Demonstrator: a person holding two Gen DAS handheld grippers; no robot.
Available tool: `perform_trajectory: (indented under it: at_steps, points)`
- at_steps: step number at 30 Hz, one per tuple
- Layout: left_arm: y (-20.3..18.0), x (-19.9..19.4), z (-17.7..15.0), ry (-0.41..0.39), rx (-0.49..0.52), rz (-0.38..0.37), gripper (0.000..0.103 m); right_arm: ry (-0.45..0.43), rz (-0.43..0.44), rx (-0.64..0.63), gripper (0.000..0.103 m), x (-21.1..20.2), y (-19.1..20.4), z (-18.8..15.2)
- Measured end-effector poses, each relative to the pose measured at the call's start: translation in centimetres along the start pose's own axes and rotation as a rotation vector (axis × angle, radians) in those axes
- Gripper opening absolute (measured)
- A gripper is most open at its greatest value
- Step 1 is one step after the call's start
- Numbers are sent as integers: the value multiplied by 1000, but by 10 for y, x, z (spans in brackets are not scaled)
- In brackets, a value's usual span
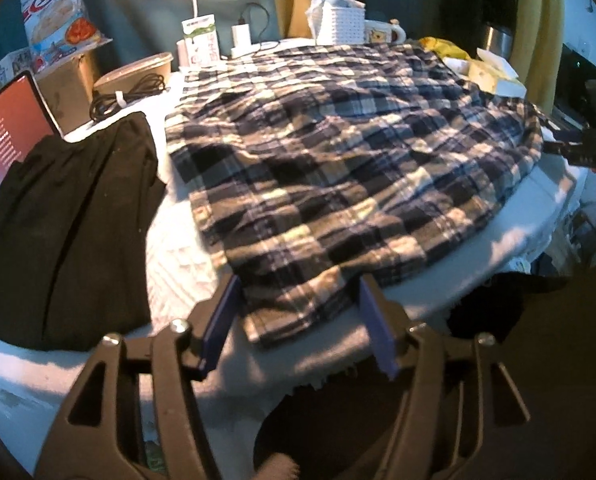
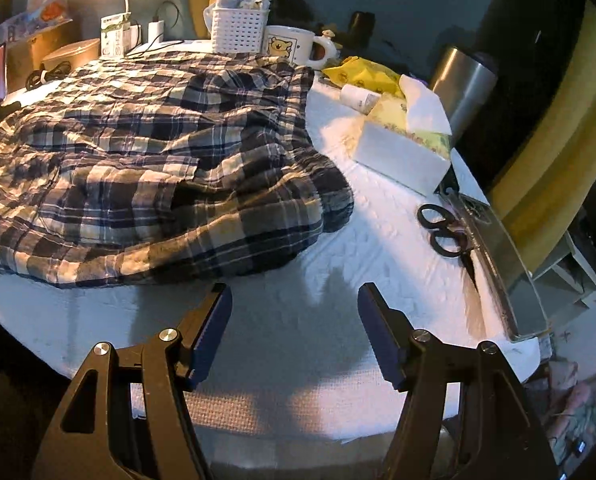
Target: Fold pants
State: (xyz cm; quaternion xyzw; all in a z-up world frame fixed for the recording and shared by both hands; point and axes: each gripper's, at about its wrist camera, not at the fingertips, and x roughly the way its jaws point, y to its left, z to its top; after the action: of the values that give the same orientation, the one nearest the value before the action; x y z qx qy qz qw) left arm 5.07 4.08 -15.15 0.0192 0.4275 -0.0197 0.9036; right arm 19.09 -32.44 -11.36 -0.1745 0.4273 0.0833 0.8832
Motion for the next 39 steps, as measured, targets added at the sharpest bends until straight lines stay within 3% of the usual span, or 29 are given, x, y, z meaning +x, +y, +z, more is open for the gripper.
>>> perform_trajectory:
  at_steps: [4,5,6,7,9,13,18,21,23,24,25,26,27,28,39]
  points:
    - [0,4,4,-25,-8,-8,61,-12,-10,-45,69,3,8,0]
    - [0,4,4,-32,-7,-13,56,-12,-15,-55,69,5,8,1]
    - [0,3,4,-40,-2,-14,30,-10,-36,-69,69,8,8,2]
    - [1,2,4,-34,-8,-22,19,-14,-47,-75,69,9,6,4]
    - [9,-2,4,-22,-52,-52,10,-21,-85,-103,69,10,2,9]
    - [25,-15,6,-36,-117,-105,7,-67,-79,-175,69,12,-4,18]
    - [29,-31,14,-60,-102,-96,5,-91,85,-201,69,25,-10,29]
    - [31,-40,19,-78,-105,-92,5,-121,137,-231,68,23,-5,32]
    - [32,-43,21,-86,-106,-92,5,-146,158,-234,54,21,-1,34]
    - [32,-44,22,-90,-108,-93,5,-155,169,-230,32,21,1,34]
    - [33,-45,23,-94,-110,-95,5,-160,179,-229,25,21,2,34]
    - [33,-45,24,-96,-113,-95,5,-171,193,-228,24,20,2,34]
    - [33,-45,26,-96,-112,-95,5,-181,211,-227,12,19,3,33]
    - [34,-46,27,-98,-114,-93,5,-192,216,-221,8,19,2,33]
    - [46,-64,57,-185,-123,-97,5,-326,176,-58,7,-11,-20,47]
